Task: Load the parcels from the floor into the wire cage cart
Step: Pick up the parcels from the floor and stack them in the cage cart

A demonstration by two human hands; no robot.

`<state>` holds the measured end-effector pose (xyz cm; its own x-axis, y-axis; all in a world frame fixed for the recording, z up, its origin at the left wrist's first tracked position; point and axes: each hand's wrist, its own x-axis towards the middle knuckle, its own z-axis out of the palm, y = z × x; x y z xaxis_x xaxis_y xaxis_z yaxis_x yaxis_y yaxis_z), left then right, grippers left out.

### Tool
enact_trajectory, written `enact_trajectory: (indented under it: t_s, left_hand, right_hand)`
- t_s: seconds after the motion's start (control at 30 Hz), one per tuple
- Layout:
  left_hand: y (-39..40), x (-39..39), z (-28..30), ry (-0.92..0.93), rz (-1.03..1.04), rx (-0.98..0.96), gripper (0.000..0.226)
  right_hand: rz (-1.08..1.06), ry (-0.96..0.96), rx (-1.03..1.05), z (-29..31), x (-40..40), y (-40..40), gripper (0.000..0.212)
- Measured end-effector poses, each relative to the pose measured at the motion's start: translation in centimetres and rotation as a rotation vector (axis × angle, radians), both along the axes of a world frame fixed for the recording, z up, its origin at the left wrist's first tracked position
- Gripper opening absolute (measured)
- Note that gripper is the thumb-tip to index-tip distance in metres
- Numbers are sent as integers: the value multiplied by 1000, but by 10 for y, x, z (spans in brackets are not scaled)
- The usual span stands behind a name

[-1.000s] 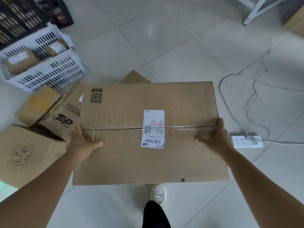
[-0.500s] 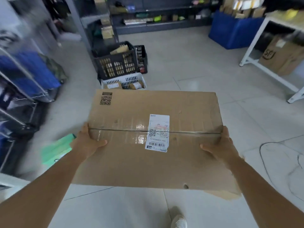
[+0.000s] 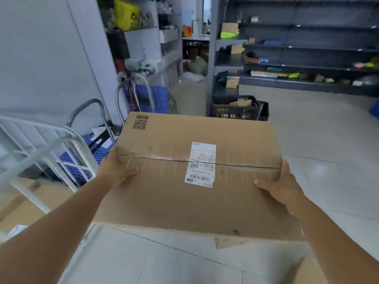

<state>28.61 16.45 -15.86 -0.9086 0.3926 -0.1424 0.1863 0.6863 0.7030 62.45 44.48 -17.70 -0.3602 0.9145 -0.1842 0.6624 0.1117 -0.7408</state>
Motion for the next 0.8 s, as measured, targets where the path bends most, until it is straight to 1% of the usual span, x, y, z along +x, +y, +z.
enact_trajectory:
  t_s: [0.07, 0.13, 0.23, 0.27, 0.33, 0.37, 0.43, 0.5, 0.63, 0.73, 0.8]
  left_hand:
    - [-22, -12, 12, 32, 75, -15, 91]
    - [-42, -22, 26, 41, 167, 15, 83]
    - [-75, -42, 39, 69, 265, 24, 82]
    - [-85, -47, 44, 79, 303, 54, 79]
    - [-104, -48, 57, 93, 368, 78, 63]
    - [-114, -48, 62, 99, 404, 84, 58]
    - [-134, -50, 71, 125, 464, 110, 64]
    - [-158, -50, 80, 152, 529, 94, 71]
    - [-206, -50, 94, 181, 653, 80, 79]
    - [-241, -53, 103, 206, 728, 80, 80]
    - [-265, -57, 109, 200, 777, 106, 77]
  right_hand:
    - [77, 40, -6, 10, -34, 0, 92]
    - [150, 71, -15, 18, -69, 2, 88]
    - [261, 87, -22, 32, -118, 2, 94]
    - [291, 110, -23, 37, -133, 1, 89]
    - [355, 140, -23, 46, -164, -2, 79]
    - [392, 140, -10, 51, -178, -4, 82]
    - [466, 131, -1, 62, -208, -10, 99]
    - [530, 132, 6, 75, -237, -21, 111]
    - [645, 160, 45, 98, -289, -53, 115]
    - [729, 186, 70, 108, -329, -81, 122]
    - [766, 194, 88, 115, -354, -104, 114]
